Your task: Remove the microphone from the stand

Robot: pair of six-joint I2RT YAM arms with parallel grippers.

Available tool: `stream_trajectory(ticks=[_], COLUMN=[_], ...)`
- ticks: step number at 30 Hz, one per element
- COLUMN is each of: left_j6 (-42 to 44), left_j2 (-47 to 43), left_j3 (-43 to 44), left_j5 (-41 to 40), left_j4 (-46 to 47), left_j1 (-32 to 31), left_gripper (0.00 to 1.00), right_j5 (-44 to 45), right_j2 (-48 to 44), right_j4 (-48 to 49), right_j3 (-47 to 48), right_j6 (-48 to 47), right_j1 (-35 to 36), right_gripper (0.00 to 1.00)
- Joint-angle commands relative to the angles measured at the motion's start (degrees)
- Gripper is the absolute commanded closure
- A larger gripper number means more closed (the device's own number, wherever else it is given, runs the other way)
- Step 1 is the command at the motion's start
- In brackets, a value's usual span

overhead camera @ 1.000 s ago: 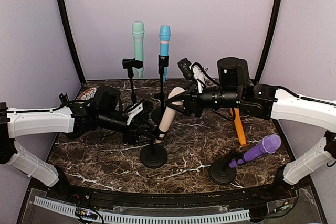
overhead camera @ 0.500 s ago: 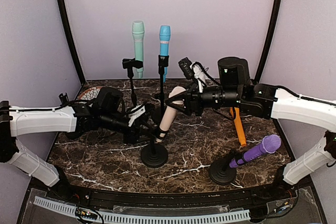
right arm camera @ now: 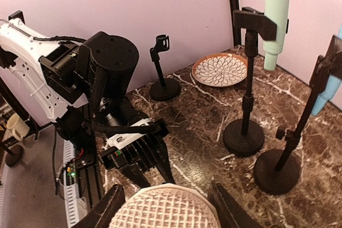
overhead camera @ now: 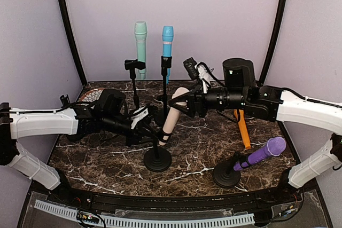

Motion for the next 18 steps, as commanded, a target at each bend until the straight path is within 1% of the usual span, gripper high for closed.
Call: stream_trajectory(ticks=[1,3,4,6,8,12,15,18], left_j6=[-0.6,-1.0,-1.2,-1.8,-2.6,-4.4,-5.5,-5.8], left_j2=[-0.7,-0.8,-0.9,-1.1,-1.3,-1.5,-1.3,-0.9], left_j3=[1.0,0.8,0.7,0.4,0.1,-0.3,-0.4,-0.2], left_j5=[0.1,-1.1,-1.6,-3.0,-4.8,-8.2,-9.2,-9.1], left_j4=[0.9,1.4,1.8,2.5,3.0,5.1,5.8,5.7], left_j1=[-0.7,-0.9,-1.0,-1.2,-1.3,-1.3,-1.3,-1.3], left_gripper=[0.98,1.0,1.0,1.0,1.0,1.0,1.0,1.0], right_j5=[5.6,8.1,9.6,12.7,16.1,24.7,32.6,39.1], right_j2=[-4.4,-5.3,-5.6,-6.1,-6.7,-6.7,-4.8,-2.6], right_j4=[7.8,8.1,7.7,6.8,6.5,6.1,4.7,1.8], right_j3=[-1.0,-2.0,-2.0,-2.2,-2.6,-2.5,-1.0,1.1], right_j6=[2.7,4.4,5.4,7.5,9.7,14.6,18.5,21.4], right_j1=[-0.5,-0.5,-0.5,-0.2,0.7,4.4,8.5,10.9], right_gripper=[0.3,0.19,0.16,0.11,0.08,0.05,0.06,0.07])
